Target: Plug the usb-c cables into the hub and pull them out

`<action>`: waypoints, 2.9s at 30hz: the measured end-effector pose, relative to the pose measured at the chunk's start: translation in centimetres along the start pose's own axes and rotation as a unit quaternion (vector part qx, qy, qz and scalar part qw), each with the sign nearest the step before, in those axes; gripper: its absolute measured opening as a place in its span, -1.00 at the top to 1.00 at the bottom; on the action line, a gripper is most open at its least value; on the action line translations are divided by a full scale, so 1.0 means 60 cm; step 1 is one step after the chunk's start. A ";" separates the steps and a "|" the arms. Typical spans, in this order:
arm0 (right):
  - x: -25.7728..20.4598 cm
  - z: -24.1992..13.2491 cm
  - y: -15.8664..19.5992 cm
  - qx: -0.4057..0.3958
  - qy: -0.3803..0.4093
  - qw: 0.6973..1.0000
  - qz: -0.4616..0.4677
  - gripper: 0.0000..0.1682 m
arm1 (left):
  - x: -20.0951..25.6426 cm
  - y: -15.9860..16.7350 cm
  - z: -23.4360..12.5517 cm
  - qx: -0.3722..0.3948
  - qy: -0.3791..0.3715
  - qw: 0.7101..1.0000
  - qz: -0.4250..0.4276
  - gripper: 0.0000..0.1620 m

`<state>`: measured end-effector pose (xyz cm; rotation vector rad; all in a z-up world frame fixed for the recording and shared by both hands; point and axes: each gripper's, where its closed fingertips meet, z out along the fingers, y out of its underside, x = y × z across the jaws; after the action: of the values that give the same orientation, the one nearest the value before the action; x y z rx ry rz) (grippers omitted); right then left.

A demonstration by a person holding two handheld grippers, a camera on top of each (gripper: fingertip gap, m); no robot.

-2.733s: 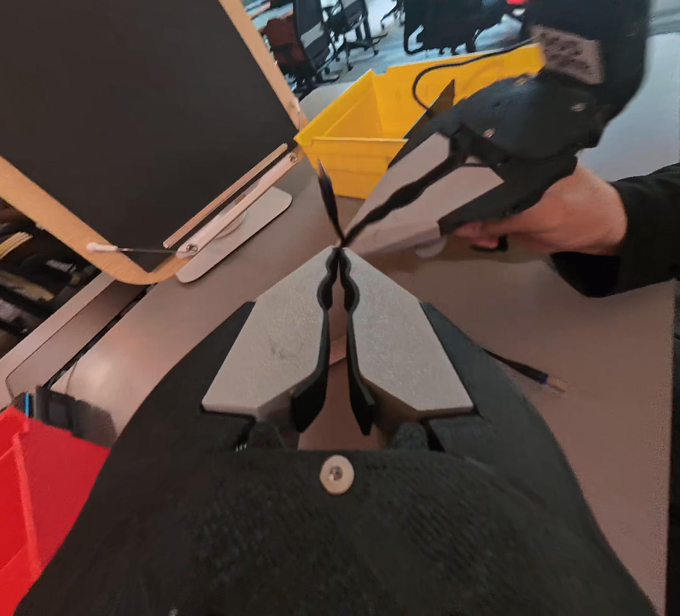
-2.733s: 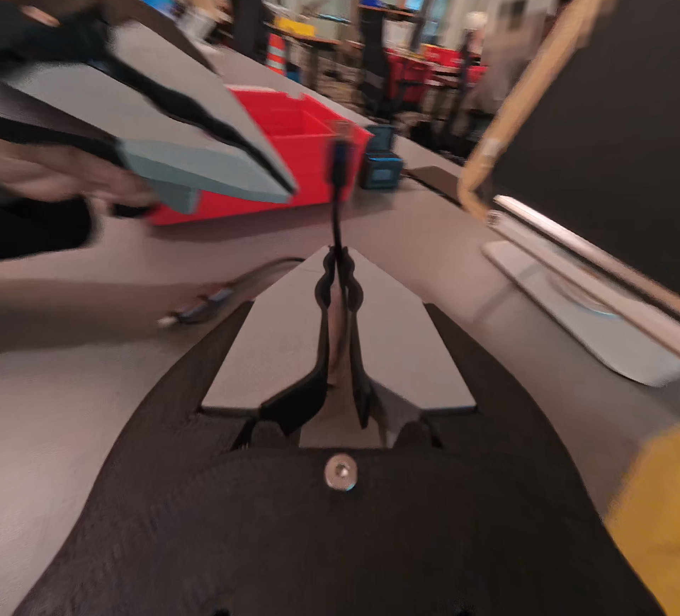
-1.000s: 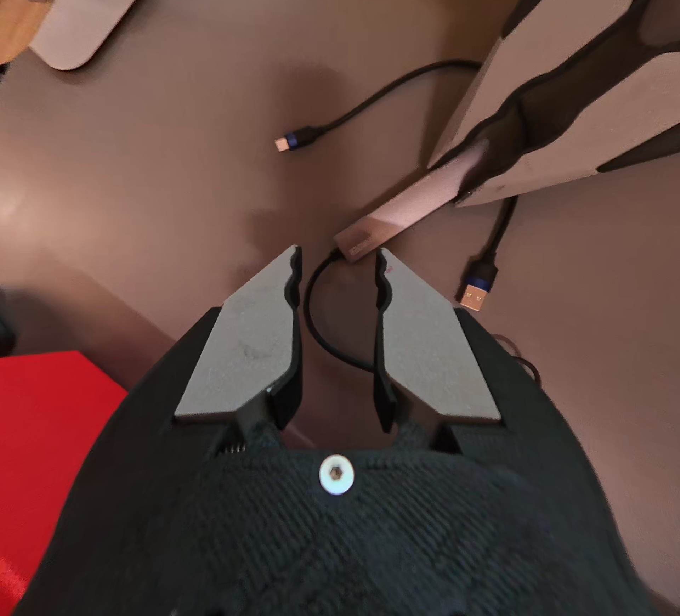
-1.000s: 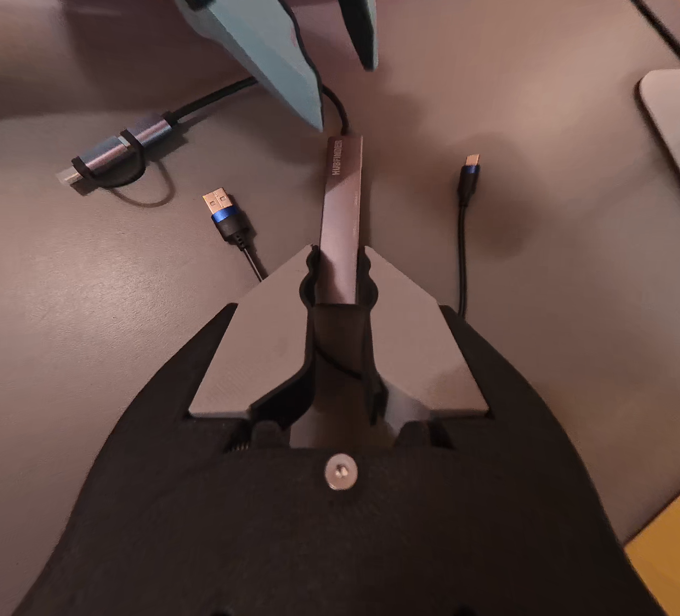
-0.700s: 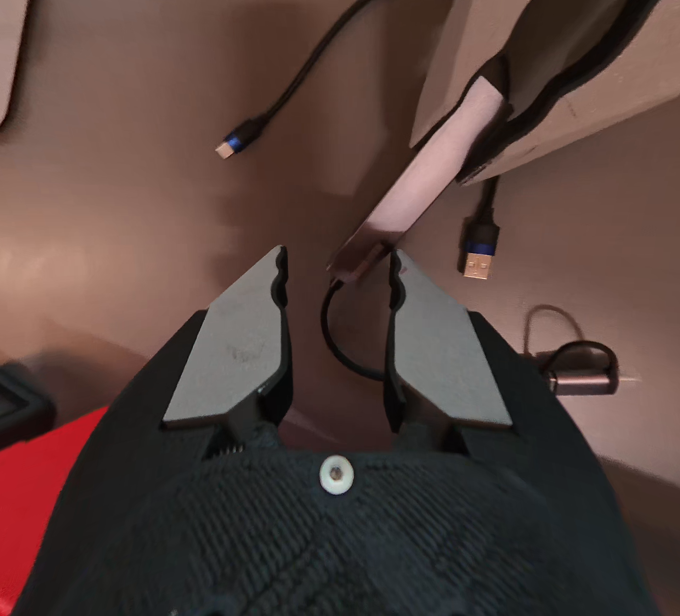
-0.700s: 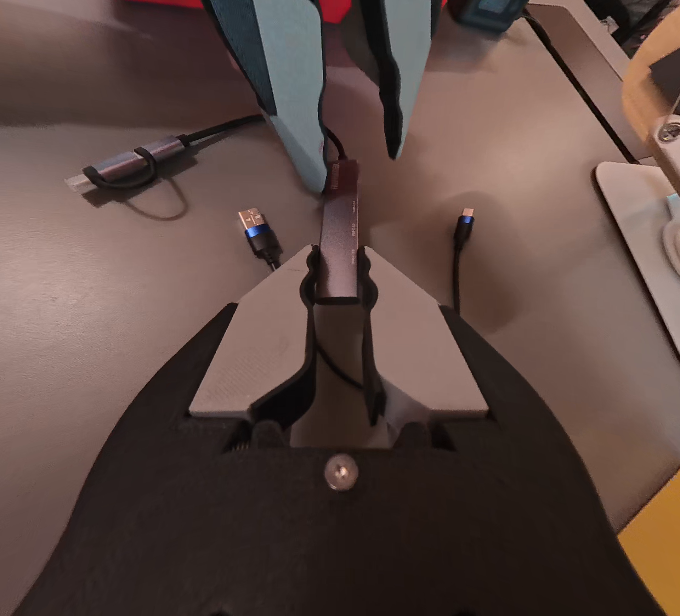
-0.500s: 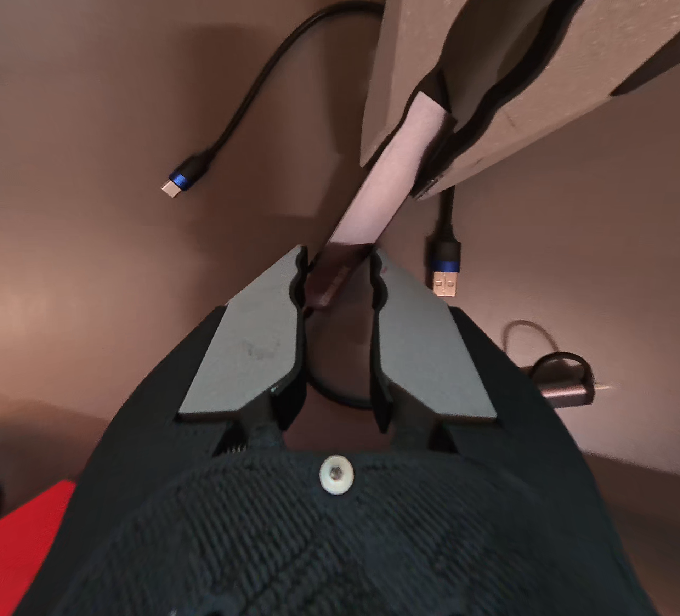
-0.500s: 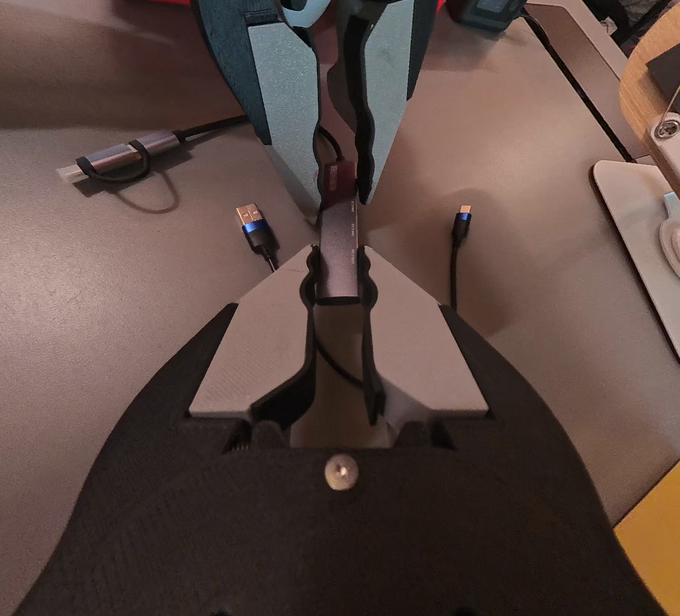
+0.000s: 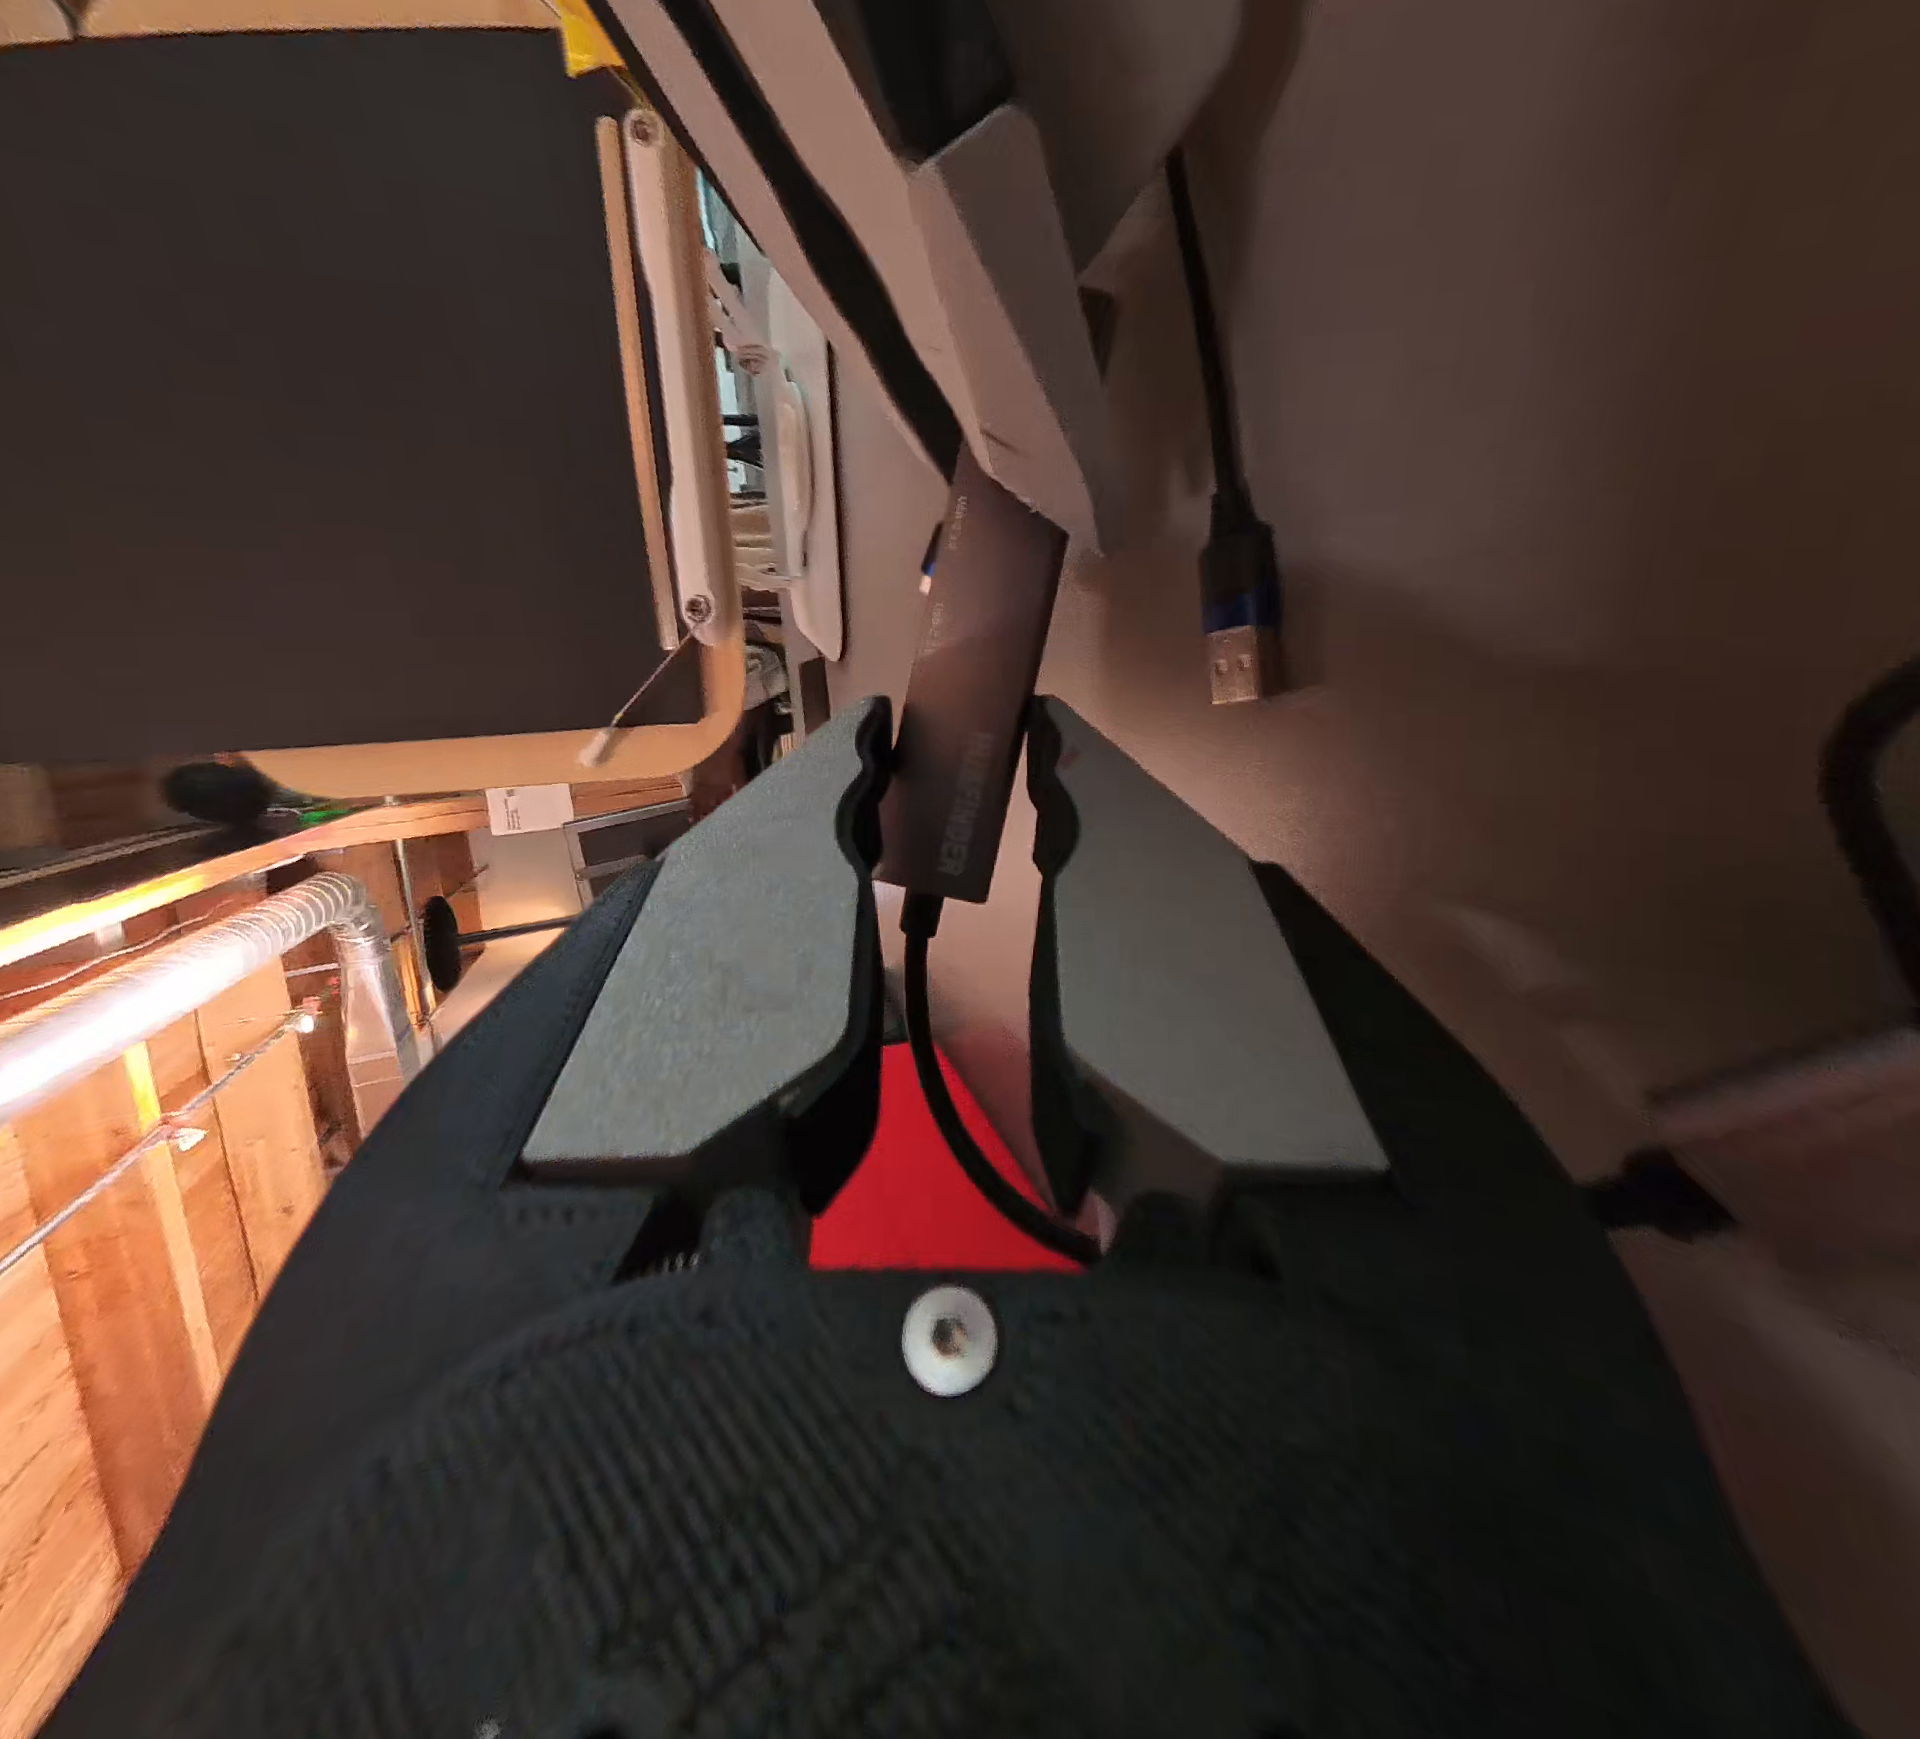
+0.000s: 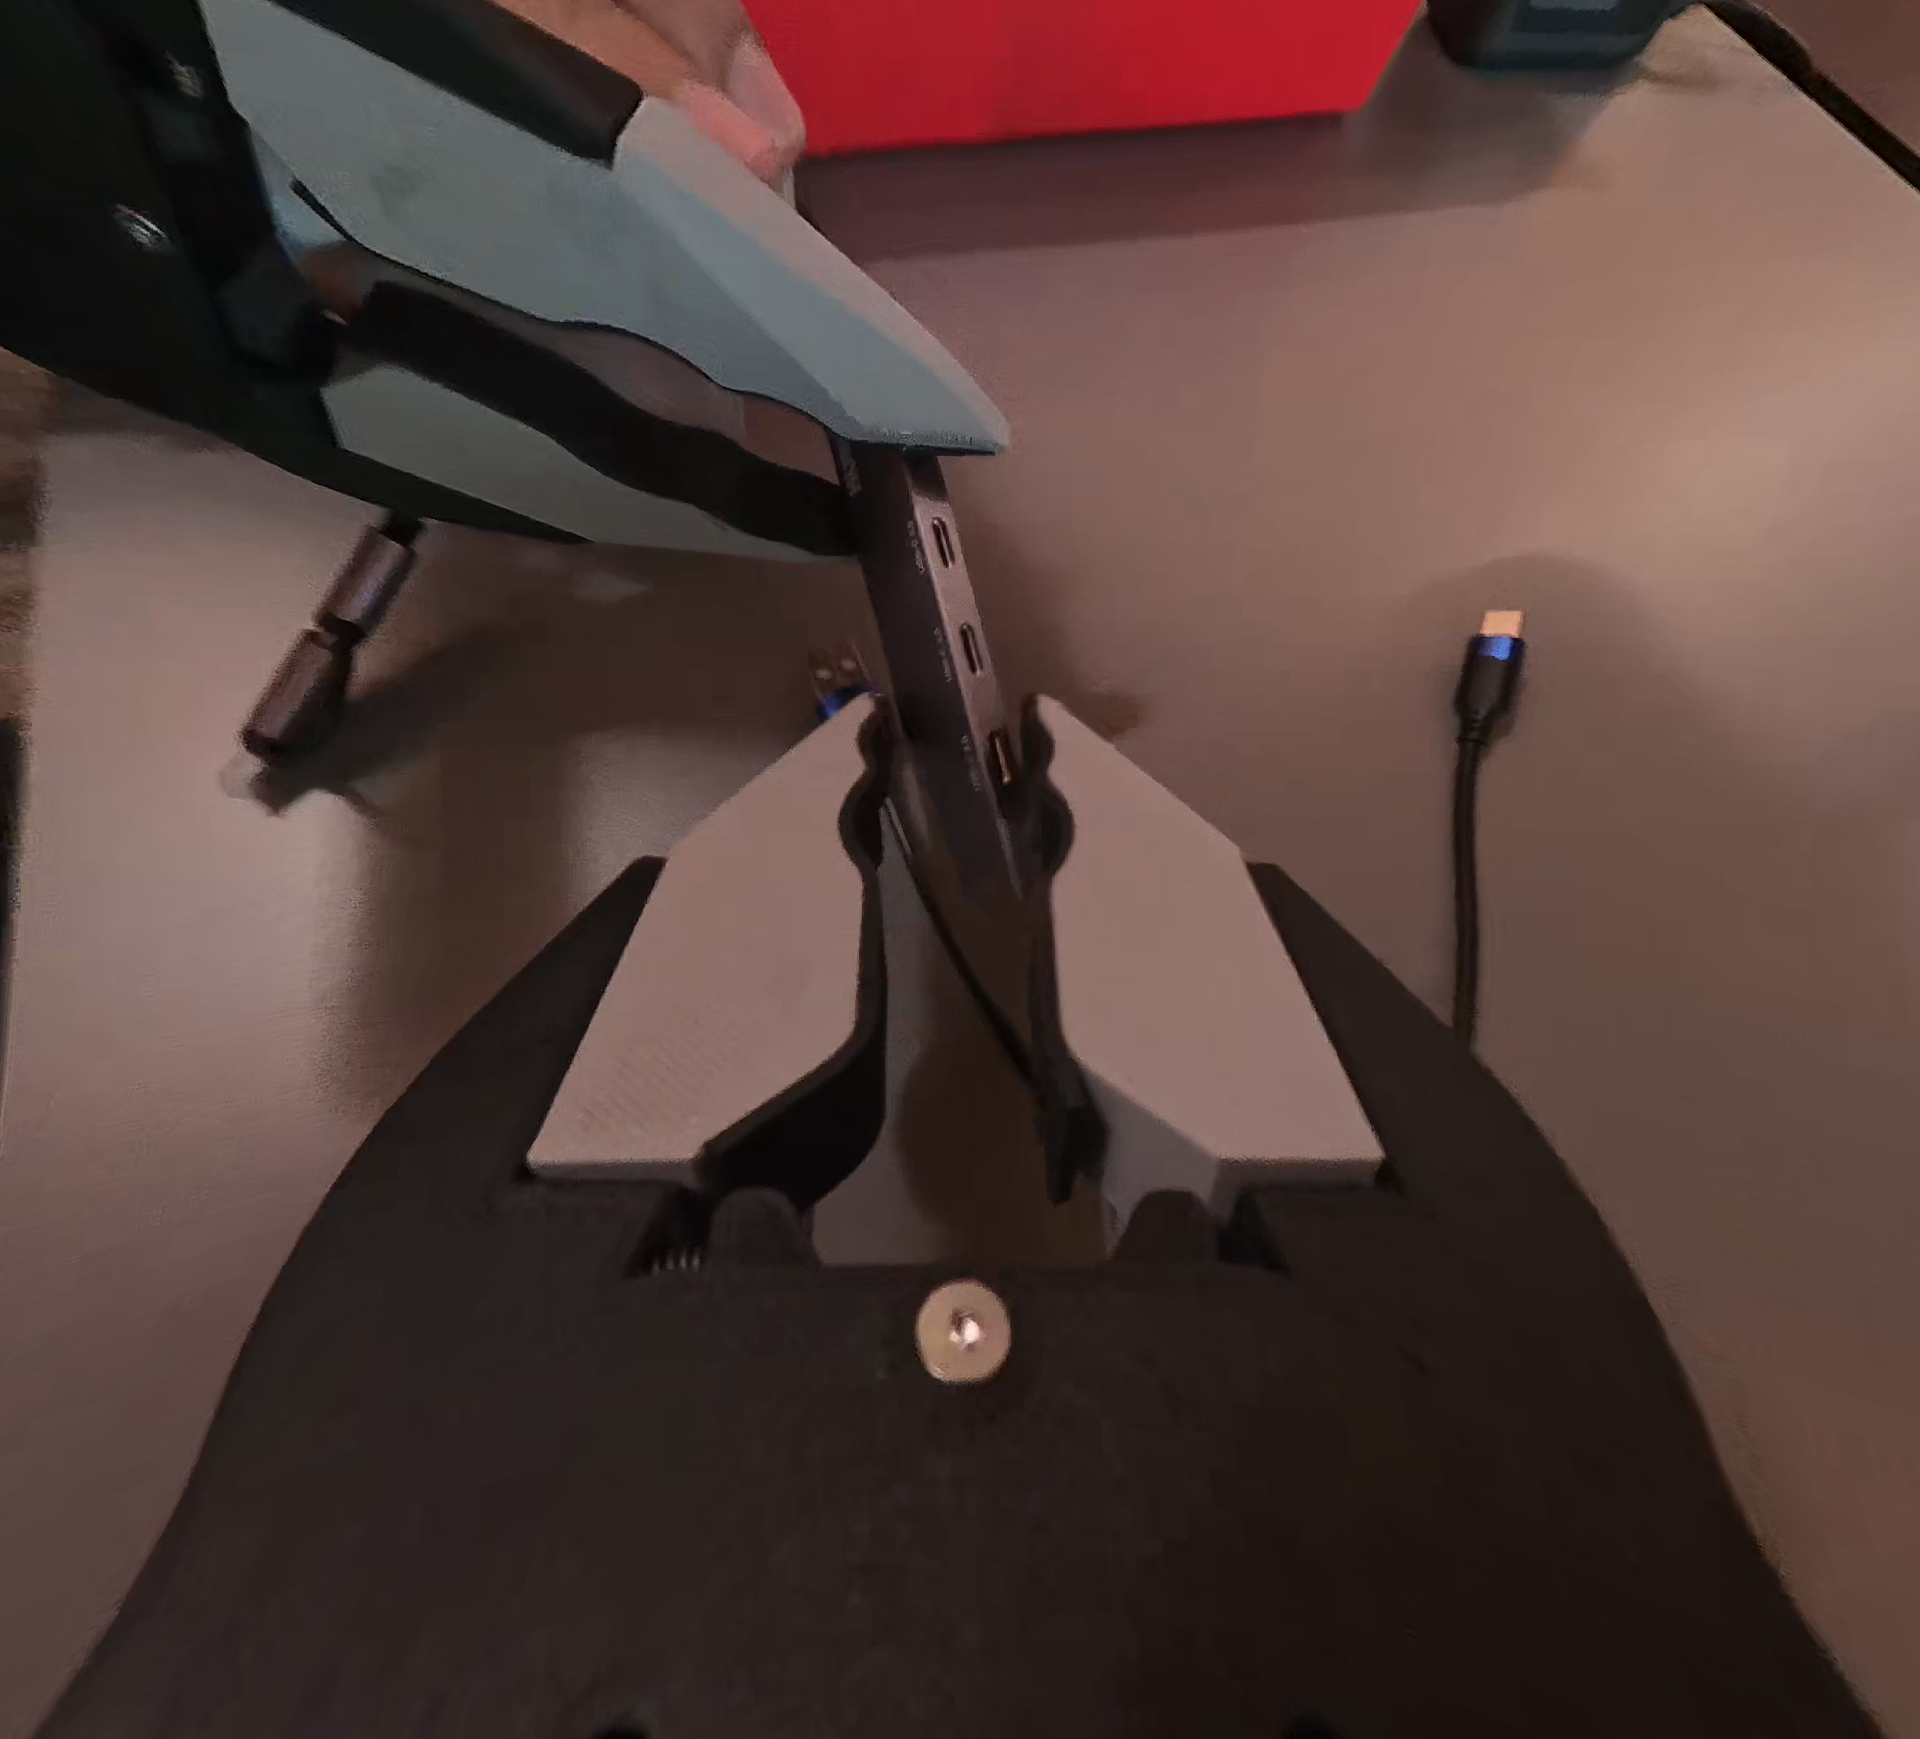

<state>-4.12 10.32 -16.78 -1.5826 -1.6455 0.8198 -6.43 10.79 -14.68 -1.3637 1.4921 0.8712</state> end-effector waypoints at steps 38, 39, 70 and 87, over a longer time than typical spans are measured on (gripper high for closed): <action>-0.086 -0.034 -0.056 0.093 -0.039 0.976 -0.191 0.84 | 0.020 -0.047 -0.091 0.066 0.151 0.936 -0.312 0.92; -0.079 -0.034 -0.056 0.092 -0.040 0.980 -0.172 0.83 | 0.019 -0.046 -0.088 0.062 0.144 0.935 -0.318 0.92; 0.194 0.050 0.009 -0.077 0.186 0.978 0.049 0.95 | -0.026 0.135 -0.025 -0.172 -0.150 0.928 -0.295 0.92; 0.082 0.049 0.015 -0.113 0.058 0.990 0.055 0.96 | -0.102 0.140 -0.040 -0.220 -0.257 0.935 -0.108 0.93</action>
<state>-6.11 15.34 -18.84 -1.8541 -1.6253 0.6002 -15.24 11.89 -8.76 -1.4306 0.7544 1.3466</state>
